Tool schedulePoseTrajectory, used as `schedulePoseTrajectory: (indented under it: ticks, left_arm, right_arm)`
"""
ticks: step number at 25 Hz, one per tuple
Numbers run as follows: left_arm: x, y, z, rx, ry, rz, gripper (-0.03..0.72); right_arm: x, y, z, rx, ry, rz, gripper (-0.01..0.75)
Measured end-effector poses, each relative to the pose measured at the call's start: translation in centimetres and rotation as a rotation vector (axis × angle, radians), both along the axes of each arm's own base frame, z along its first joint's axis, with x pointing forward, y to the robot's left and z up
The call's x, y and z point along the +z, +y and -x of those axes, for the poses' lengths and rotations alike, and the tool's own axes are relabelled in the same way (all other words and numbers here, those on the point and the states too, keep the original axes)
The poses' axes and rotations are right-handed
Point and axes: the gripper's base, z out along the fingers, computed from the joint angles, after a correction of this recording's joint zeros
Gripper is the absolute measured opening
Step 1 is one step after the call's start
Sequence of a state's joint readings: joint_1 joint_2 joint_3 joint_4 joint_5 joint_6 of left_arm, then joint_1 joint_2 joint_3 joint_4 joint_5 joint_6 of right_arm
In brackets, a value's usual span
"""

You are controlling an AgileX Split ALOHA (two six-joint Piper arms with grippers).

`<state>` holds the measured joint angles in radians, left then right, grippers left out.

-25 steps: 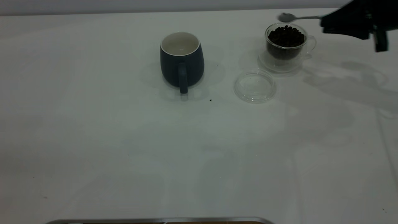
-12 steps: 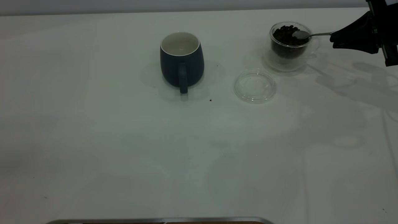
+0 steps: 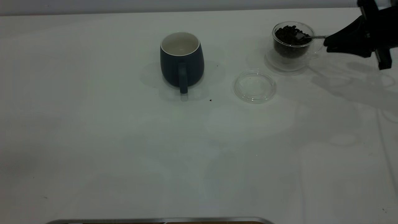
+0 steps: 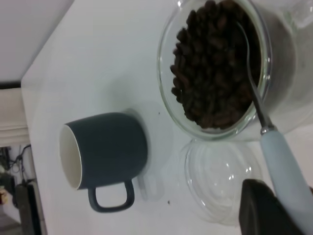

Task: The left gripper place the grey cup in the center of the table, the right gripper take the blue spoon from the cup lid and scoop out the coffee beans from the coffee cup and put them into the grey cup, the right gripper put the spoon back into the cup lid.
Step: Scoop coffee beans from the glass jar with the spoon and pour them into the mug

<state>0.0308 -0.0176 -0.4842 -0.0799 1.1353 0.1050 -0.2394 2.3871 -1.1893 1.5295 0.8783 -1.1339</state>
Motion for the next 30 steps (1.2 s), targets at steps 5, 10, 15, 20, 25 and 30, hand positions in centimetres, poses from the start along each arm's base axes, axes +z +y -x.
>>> schedulePoseTrajectory:
  ticks: [5, 10, 15, 20, 25, 30]
  left_arm:
    - [0.0, 0.0, 0.0, 0.0, 0.0, 0.0, 0.513]
    - [0.0, 0.0, 0.0, 0.0, 0.0, 0.0, 0.513]
    - [0.0, 0.0, 0.0, 0.0, 0.0, 0.0, 0.513]
    - [0.0, 0.0, 0.0, 0.0, 0.0, 0.0, 0.513]
    - [0.0, 0.0, 0.0, 0.0, 0.0, 0.0, 0.513]
    - [0.0, 0.0, 0.0, 0.0, 0.0, 0.0, 0.513]
  right_arm:
    - [-0.6, 0.6, 0.2, 0.008, 0.015, -0.043, 0.084]
    - [-0.3, 0.6, 0.2, 0.015, 0.007, -0.08, 0.084]
    - [0.1, 0.1, 0.4, 0.017, -0.005, -0.134, 0.084]
    - [0.1, -0.5, 0.5, 0.009, 0.006, -0.143, 0.084]
    - [0.4, -0.9, 0.7, 0.016, 0.002, -0.183, 0.084]
    - [0.8, -1.7, 1.0, 0.005, 0.001, -0.24, 0.084]
